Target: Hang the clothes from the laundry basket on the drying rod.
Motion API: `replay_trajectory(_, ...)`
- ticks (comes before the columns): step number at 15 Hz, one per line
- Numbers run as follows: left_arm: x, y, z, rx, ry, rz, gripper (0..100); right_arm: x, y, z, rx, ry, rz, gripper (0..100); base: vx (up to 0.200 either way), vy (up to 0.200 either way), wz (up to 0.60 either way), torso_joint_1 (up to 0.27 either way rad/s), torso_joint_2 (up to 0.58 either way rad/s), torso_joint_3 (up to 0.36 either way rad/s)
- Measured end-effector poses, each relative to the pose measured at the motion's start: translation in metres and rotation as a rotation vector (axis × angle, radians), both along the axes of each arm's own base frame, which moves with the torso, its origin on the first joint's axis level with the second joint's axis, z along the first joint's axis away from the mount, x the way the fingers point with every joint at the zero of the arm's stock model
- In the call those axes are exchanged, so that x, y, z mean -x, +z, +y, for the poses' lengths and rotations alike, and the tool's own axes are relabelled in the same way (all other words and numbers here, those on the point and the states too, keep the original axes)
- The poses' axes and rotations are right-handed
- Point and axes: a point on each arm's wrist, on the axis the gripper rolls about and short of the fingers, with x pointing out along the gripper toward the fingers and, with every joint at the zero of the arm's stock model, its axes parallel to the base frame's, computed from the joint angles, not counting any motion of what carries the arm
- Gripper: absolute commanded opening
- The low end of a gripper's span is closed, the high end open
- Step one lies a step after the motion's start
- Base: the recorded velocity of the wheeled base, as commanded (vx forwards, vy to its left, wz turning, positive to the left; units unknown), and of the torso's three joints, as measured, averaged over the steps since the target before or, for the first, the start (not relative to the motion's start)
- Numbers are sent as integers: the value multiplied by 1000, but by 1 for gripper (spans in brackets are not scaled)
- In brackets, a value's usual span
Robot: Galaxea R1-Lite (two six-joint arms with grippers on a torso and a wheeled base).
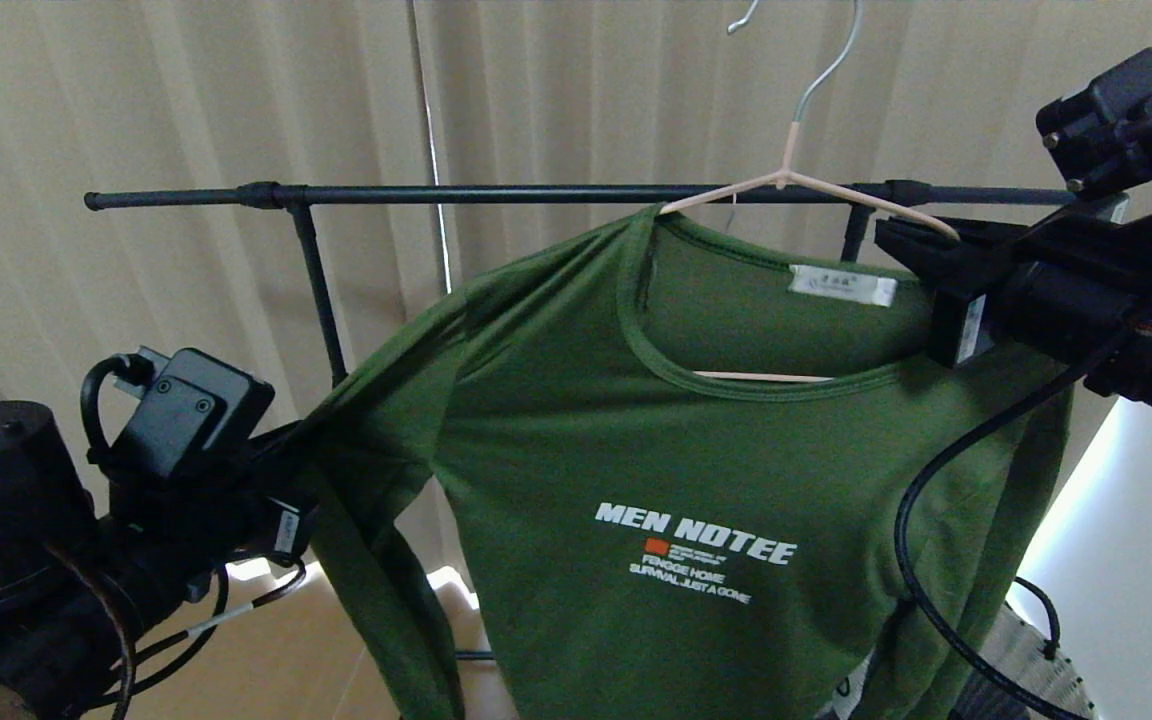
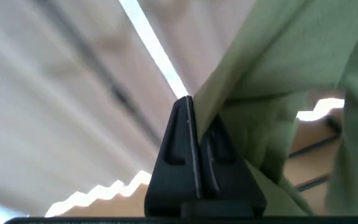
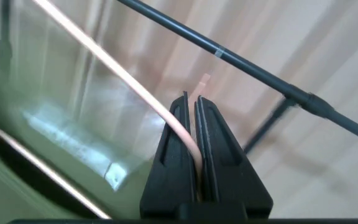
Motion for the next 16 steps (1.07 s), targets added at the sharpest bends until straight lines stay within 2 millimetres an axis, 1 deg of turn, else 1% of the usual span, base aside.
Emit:
replay_trajectory(1,0,-2,6,1,26,7,0,-1,0,-1,2,-3,2,0,0,0,0,0,0,0)
replay_trajectory(3,4,-1,11,8,41,1,0,-3,0,-1,3,-7,3,0,0,0,0,0,0,0)
replay_trajectory(4,5,0,11,11,41,-5,100,-4,0,0,2,-8,2,0,0,0,0,0,0,0)
replay_trajectory(7,9,3,10,25,29,-16,100,-6,-1,0,13,-12,22,0,0,0,0,0,0,0)
replay_trajectory(9,16,8,6,76,-18,-33,100,-7,-1,0,39,-35,69,0,0,0,0,0,0,0)
replay_trajectory(12,37,19,3,141,-96,-56,100,-7,-2,-2,94,-116,163,0,0,0,0,0,0,0)
replay_trajectory(15,59,22,9,209,-122,0,100,-5,-5,-5,164,-216,259,0,0,0,0,0,0,0)
replay_trajectory(16,68,24,13,240,-139,25,100,-5,-2,-5,167,-237,261,0,0,0,0,0,0,0)
